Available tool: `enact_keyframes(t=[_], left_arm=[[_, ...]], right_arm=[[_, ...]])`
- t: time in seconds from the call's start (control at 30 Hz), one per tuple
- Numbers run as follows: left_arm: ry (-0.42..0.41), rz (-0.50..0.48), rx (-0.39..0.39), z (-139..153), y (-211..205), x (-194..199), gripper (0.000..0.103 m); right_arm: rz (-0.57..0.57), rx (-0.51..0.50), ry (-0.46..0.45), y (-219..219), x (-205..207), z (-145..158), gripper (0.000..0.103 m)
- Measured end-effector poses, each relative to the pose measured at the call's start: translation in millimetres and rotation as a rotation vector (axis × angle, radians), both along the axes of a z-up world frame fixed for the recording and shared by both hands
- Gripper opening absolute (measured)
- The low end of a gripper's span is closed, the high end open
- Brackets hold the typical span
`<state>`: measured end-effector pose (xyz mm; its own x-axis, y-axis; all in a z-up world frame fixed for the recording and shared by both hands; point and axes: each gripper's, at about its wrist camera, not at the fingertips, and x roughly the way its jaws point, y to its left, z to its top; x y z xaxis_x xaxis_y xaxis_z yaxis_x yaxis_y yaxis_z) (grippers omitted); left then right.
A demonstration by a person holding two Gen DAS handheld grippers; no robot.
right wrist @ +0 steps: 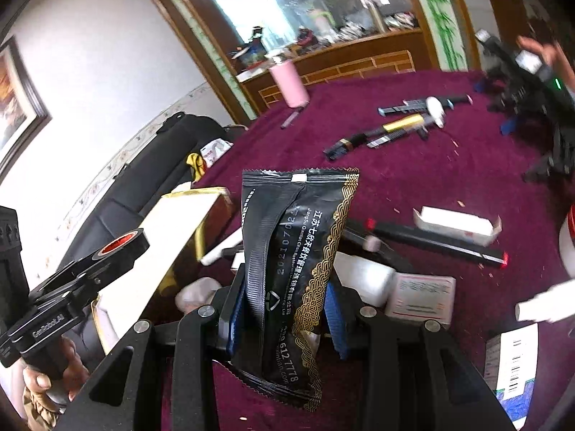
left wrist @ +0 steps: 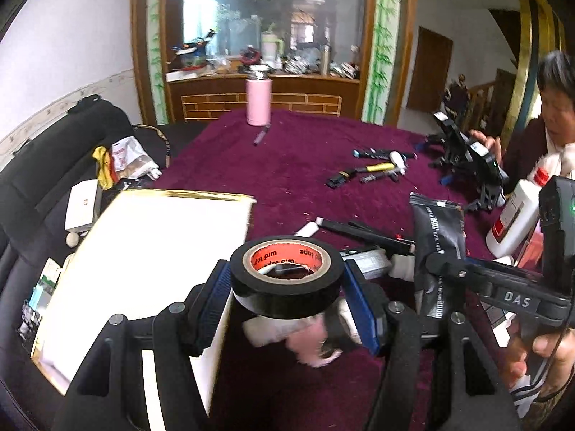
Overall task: Organize objects
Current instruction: 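Carry the tape roll and snack bag into the white gold-rimmed box and release both, then move both tools back over the cluttered table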
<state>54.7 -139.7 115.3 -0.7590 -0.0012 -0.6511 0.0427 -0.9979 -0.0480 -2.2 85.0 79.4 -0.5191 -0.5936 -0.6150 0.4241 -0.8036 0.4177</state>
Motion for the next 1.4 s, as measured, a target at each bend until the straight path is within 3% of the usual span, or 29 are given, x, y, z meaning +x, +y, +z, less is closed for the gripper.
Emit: enact_keyframes(t=[0.3,0.47,0.6,0.77,1.0,1.17,1.3,1.37,1.4], left_arm=[[0.045,0.131,0.037,2.4,-71.9,31.5,0.062],[0.02,0.217,0.043,-4.0,-111.8,40.9,0.062],[0.005,0.266,0.042,-11.2,-137.2,42.2,0.062],[-0.068,0.309,0.05,-30.5,-170.7,41.0,0.062],[-0.131,0.354,0.062,-55.6,-198.6,45.4,0.062],[-0.176,0.368,0.064,-72.0,-205.3,47.7,0.062],[-0.193,0.372,0.057,-77.3,-204.8,49.7,0.062],[-0.189,0.385,0.056,-75.0,-203.9,50.9,0.062],[-0.178,0.389,0.056,-73.0,-203.9,52.5,0.062]], right_arm=[[0.138,0.036,0.077,-65.8,5.8,41.4,0.042],[0.233,0.015,0.053,-114.2,1.2,46.7,0.042],[0.322,-0.004,0.005,-160.0,0.4,41.6,0.042],[0.416,0.041,-0.027,-211.5,15.3,30.2,0.042],[0.522,0.181,-0.061,-267.6,43.5,-15.2,0.042],[0.546,0.277,-0.054,-281.2,52.4,-41.6,0.043],[0.582,0.289,-0.011,-282.0,59.1,-42.5,0.049],[0.592,0.275,-0.018,-280.0,57.3,-41.8,0.059],[0.584,0.268,-0.018,-276.9,56.4,-41.1,0.07]])
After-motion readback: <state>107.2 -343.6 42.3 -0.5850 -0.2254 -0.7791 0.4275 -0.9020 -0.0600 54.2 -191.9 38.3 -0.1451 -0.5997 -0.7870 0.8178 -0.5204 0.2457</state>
